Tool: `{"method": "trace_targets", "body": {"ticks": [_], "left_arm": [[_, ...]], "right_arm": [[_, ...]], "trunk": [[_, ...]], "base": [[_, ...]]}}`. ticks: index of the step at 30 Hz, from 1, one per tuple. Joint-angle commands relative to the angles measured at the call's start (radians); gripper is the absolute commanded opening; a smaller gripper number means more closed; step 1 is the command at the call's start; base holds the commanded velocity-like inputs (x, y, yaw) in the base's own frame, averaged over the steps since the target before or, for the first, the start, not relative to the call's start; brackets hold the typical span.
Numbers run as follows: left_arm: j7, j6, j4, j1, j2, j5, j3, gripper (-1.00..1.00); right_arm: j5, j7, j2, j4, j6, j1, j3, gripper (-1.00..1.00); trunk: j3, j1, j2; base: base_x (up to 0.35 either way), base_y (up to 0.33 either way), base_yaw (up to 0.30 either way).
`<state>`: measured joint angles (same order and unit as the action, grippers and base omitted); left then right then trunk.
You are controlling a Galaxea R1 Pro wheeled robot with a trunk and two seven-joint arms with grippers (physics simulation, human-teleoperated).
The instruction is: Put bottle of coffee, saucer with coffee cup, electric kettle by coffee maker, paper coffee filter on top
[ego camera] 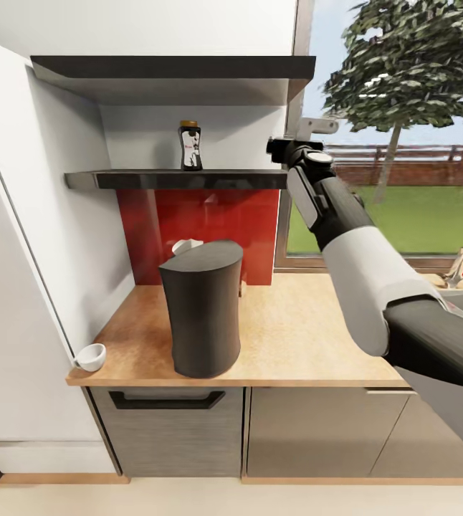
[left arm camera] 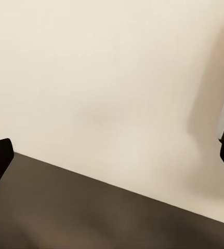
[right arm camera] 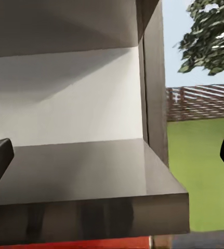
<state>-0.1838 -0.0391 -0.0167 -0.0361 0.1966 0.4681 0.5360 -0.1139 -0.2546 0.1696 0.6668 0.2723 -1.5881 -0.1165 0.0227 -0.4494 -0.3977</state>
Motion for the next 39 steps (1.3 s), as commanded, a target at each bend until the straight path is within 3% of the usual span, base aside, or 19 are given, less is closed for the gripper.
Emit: {"method": "trace_targets", "body": {"ticks": [1, 21, 29, 34, 39], "left_arm": [[-0.002, -0.004, -0.001, -0.001, 0.000, 0.010, 0.007, 1.00], [-0.003, 0.001, 0.000, -0.001, -0.005, 0.012, 0.006, 1.00], [-0.003, 0.002, 0.000, -0.001, -0.006, 0.012, 0.005, 1.00], [-0.003, 0.002, 0.000, -0.001, -0.007, 0.012, 0.005, 1.00], [-0.003, 0.002, 0.001, -0.001, -0.008, 0.012, 0.005, 1.00]], "right_arm": [[-0.010, -0.008, 0.000, -0.010, 0.004, -0.001, -0.006, 1.00], [-0.013, 0.004, 0.005, -0.035, 0.002, -0.001, -0.003, 1.00], [-0.057, 0.002, 0.005, -0.026, 0.002, -0.001, -0.001, 1.00], [-0.062, 0.002, 0.005, 0.014, 0.002, -0.001, -0.002, 1.00], [-0.062, 0.001, 0.005, 0.115, 0.007, -0.001, -0.005, 1.00]], "trunk": [[0.002, -0.001, -0.002], [0.002, -0.001, -0.002], [0.002, -0.001, -0.002], [0.002, -0.001, -0.002], [0.002, -0.001, -0.002]], "base": [[0.000, 0.000, 0.000], [0.102, 0.237, 0.000], [0.166, 0.119, 0.023], [0.170, 0.026, 0.166], [0.167, 0.003, 0.117]]}}
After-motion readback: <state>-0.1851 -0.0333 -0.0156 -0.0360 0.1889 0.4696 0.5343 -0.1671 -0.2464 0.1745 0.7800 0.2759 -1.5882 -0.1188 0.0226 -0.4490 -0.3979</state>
